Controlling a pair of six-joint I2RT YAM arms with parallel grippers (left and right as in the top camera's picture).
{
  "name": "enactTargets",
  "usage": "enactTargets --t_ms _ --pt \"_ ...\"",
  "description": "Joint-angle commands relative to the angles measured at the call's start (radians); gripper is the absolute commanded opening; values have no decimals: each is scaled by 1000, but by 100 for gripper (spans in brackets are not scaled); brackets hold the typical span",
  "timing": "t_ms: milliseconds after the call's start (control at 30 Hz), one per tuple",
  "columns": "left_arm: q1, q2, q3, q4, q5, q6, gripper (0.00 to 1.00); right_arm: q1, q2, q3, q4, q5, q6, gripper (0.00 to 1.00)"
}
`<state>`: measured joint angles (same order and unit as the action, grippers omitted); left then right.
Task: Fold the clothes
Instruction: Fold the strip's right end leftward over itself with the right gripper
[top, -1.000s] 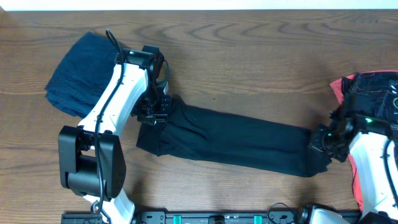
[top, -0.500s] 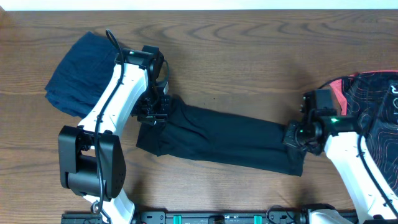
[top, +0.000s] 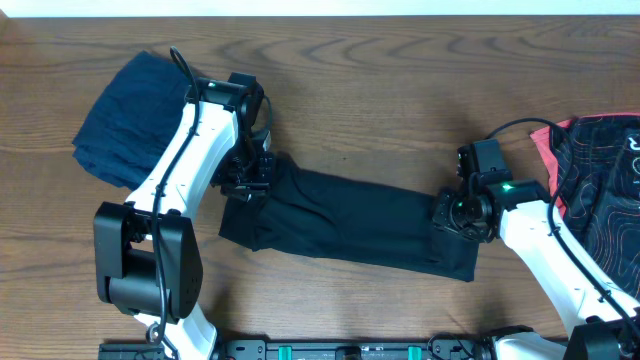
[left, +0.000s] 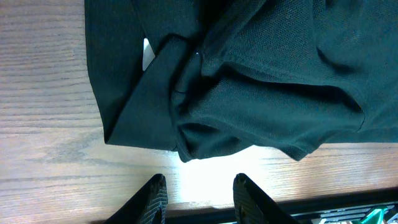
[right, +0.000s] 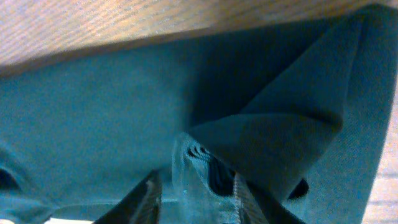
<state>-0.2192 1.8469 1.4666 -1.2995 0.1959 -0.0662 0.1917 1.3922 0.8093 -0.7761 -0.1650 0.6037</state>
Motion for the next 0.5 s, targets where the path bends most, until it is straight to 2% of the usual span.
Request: enactTargets --t_ms 0,100,133,300,467 --pt "4 -15 -2 0 2 10 37 -26 -34 24 0 -26 -47 41" --pt "4 -15 -2 0 2 10 37 -89 -92 48 -7 -27 -96 44" --pt "4 -15 -2 0 2 10 37 -116 -112 51 -10 -26 -105 42" --pt "4 -15 -2 3 2 10 37 -263 -151 50 -63 -18 -106 13" --pt "4 -15 -2 13 2 10 37 -314 -106 -5 -52 -19 -111 2"
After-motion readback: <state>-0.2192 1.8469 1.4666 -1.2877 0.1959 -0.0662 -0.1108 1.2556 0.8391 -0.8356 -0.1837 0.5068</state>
